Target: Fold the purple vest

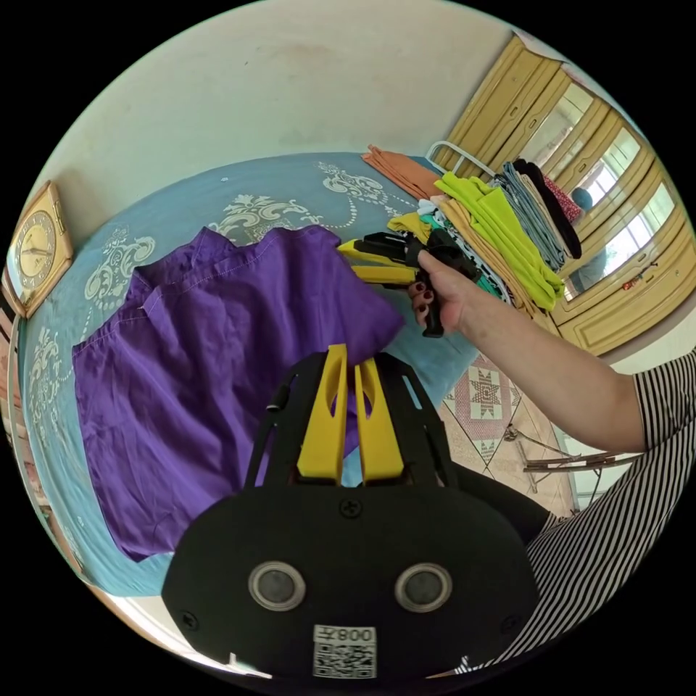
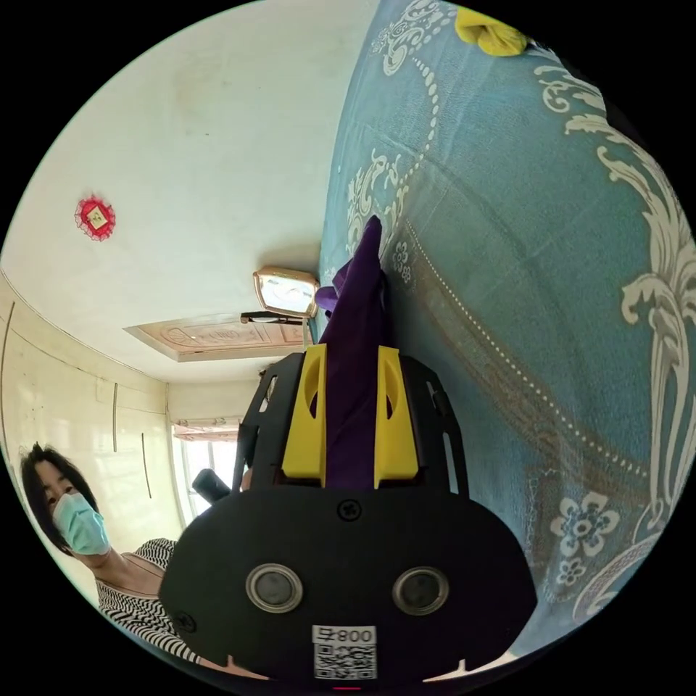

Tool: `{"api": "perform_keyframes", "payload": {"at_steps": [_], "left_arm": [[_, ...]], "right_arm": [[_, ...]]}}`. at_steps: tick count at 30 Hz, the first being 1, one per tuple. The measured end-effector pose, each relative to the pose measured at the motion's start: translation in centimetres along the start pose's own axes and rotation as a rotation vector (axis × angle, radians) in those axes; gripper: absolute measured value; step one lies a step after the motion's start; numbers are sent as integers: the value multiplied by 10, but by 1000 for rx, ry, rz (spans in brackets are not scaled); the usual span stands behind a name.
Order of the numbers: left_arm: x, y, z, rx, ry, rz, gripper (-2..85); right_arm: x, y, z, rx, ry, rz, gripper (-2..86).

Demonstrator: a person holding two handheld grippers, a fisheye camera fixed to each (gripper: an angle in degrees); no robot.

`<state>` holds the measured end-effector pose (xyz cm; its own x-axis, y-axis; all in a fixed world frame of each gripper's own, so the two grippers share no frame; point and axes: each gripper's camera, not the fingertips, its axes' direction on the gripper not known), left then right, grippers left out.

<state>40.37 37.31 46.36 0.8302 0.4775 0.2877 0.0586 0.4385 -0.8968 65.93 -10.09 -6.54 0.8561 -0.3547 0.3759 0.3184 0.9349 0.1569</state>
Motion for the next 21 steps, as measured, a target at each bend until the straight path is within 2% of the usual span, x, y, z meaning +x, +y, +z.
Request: {"api": "perform_keyframes", "payload": {"at_steps": [7,15,21], "left_arm": [[-17,6,-6,2,18,16,7],[-38,17,-17,-3,53,56,12],[-59,26,-33,-12,97,90,15]], "right_arm": [[6,-29,16,84,-65,53,116],[-16,-74,71,-30,23,45,99],[-38,-97,105,-73,44,35,33]]}}
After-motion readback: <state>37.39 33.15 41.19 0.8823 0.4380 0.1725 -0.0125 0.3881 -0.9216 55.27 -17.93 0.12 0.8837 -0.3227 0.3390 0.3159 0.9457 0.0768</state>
